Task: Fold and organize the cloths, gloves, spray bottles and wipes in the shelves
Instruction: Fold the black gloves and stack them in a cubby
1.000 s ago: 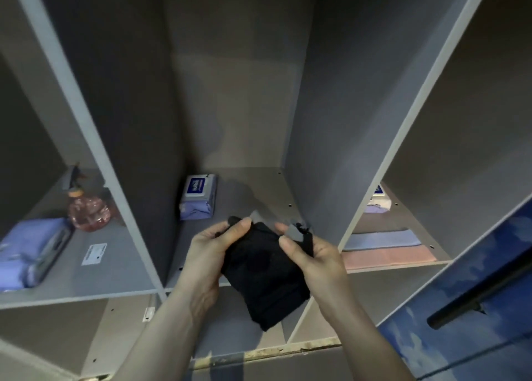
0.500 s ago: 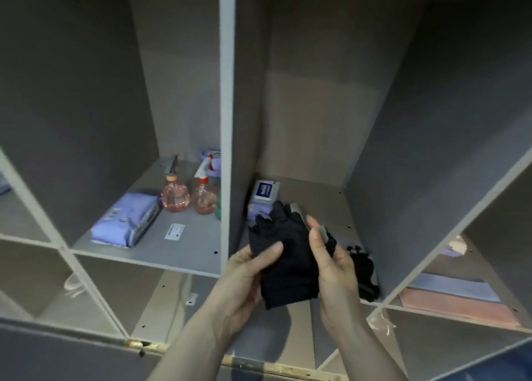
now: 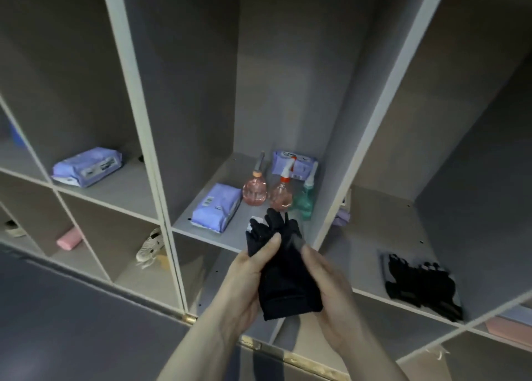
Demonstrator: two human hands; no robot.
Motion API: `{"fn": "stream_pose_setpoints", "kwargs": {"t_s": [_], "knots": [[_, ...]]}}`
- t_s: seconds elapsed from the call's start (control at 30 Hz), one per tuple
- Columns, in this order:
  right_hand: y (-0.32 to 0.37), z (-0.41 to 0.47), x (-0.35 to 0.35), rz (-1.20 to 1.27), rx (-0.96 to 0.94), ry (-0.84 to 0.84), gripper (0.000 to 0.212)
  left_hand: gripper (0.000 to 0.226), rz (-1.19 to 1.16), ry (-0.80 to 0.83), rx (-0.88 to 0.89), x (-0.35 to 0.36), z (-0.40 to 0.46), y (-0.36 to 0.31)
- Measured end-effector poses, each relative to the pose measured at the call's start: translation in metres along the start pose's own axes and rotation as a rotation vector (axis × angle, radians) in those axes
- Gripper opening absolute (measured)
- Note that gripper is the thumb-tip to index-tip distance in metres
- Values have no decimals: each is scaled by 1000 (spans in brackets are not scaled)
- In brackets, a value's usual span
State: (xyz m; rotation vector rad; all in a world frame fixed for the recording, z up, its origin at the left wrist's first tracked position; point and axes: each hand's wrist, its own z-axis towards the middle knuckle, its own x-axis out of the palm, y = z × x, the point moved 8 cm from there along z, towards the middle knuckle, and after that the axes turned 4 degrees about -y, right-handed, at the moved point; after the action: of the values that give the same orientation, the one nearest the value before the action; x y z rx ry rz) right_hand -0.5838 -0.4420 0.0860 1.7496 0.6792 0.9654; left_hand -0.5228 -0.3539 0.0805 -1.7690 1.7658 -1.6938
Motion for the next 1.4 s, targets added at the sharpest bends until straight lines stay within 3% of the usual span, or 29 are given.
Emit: {"fn": "stream_pose_setpoints", "kwargs": {"t_s": [0.1,0.27,0.3,0.37,0.53,0.63,0.7,0.8,1.03,1.17,1.27,1.4], "knots": [[-9,-2,32,-128,-28,17,21,47,-71,62,-94,-25,-10,-13],[-26,4,75,-203,-16,22,48,54,-104,162,-190,-68,-20,-38],[-28,6,82,-215,-12,33,44,53,-80,171,-191,-74,-22,-44],[-32,13,101,-246,6,89,28,47,-23,157,-145,-87,-23,-56],[-27,30,148,-360,-22,217,26,9,103,-95,161,-128,-4,-92],[-22,47,170,-318,-6,292,25,10,146,-180,245,-149,4,-116],[-16,67,177,-349,-46,224,16,12,201,-182,291,-155,8,-130],[-12,96,193,-361,-117,142,19,14,204,-174,336,-161,14,-151],[-16,144,239,-312,-207,205,7,17,269,-186,401,-184,41,-198],[-31,172,262,-308,-133,240,21,9,288,-162,378,-201,56,-212],[-43,186,284,-304,-106,281,37,10,261,-198,393,-224,63,-224],[-67,196,316,-345,2,324,42,19,297,-231,364,-257,75,-238]]}}
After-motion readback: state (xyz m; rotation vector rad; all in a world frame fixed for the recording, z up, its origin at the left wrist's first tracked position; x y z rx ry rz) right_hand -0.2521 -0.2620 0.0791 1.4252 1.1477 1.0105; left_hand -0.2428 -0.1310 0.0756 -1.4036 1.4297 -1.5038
